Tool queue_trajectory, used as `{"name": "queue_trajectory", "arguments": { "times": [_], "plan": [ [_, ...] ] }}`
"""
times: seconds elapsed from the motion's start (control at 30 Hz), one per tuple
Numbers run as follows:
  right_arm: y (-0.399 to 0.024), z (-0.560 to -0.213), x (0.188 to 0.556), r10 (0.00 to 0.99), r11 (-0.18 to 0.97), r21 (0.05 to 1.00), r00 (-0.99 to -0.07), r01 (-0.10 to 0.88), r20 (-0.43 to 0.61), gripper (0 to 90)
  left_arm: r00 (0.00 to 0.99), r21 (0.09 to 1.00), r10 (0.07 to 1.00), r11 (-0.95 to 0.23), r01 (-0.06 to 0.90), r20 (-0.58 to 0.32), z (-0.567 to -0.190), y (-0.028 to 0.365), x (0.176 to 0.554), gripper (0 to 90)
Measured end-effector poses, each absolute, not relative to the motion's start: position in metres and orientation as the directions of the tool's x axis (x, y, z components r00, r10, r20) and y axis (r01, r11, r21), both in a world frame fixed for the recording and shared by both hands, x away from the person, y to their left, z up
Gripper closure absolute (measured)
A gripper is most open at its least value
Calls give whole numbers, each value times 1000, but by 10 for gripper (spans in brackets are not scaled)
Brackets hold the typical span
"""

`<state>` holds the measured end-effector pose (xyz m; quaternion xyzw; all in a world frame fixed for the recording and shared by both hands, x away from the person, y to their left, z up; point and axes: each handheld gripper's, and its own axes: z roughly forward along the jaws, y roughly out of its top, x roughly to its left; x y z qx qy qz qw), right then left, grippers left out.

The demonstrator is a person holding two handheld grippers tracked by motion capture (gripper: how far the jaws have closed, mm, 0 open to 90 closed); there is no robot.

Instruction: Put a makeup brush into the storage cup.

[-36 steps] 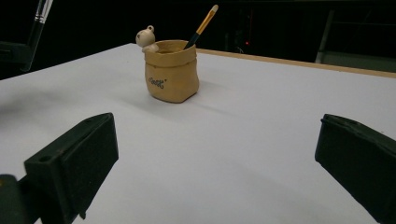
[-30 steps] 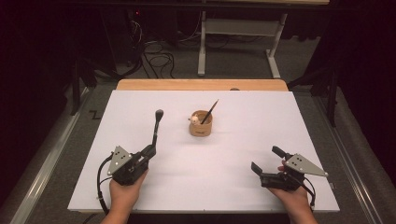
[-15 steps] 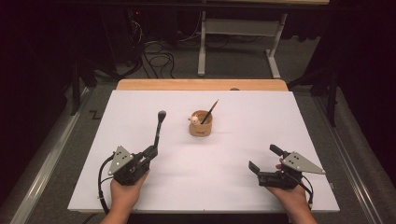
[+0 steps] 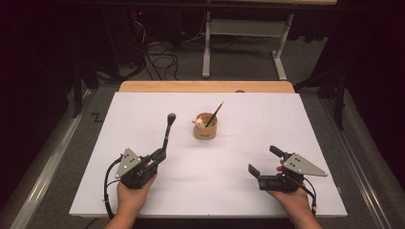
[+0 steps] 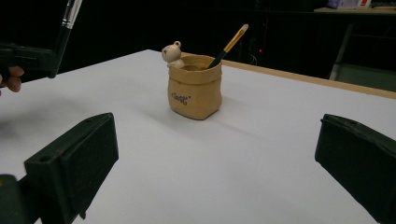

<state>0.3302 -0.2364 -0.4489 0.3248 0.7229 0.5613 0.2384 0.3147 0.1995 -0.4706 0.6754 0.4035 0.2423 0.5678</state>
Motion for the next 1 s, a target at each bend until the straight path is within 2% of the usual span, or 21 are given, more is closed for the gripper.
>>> {"name": "queue_trajectory", "arguments": {
  "times": [0.53, 1.0],
  "plan": [
    [-208, -423, 345, 689, 159, 966, -723, 206, 41, 20, 591, 959, 804, -115, 258, -63, -460, 179, 319, 794],
    [-192, -416, 350, 666, 140, 970, -743, 200, 57, 50, 612, 967, 785, -75, 244, -93, -456, 162, 326, 794]
  ]
}}
